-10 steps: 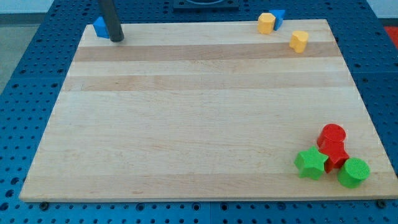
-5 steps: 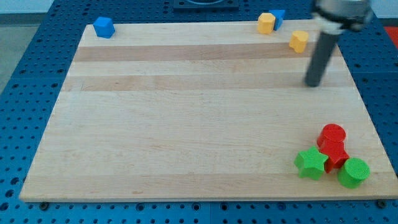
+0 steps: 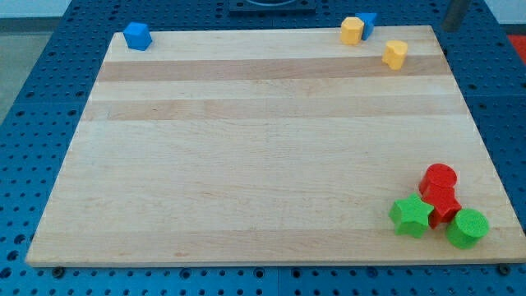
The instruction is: Move the yellow hexagon into the yellow heart
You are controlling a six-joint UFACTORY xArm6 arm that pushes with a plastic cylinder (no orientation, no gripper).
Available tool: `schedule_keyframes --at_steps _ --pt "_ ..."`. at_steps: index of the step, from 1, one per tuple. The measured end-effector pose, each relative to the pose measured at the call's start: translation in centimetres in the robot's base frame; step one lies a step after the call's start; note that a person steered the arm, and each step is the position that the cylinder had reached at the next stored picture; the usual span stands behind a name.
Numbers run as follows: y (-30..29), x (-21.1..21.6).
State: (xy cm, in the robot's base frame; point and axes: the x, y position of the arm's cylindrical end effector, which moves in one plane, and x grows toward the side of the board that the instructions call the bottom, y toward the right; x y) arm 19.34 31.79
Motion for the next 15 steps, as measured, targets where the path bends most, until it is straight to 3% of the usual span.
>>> schedule_keyframes --at_steps 2,5,8,10,11,12,13,14,15 --pt "-8.6 0.0" --pt "-12.6 0.2" --pt "-15.5 3.7" --pt "-13.2 5.8" --pt "-17.1 7.9" --pt "-22.9 7.2" --pt "-24.9 4.0" --pt "-24.9 0.4" --pt "-23.7 0.0"
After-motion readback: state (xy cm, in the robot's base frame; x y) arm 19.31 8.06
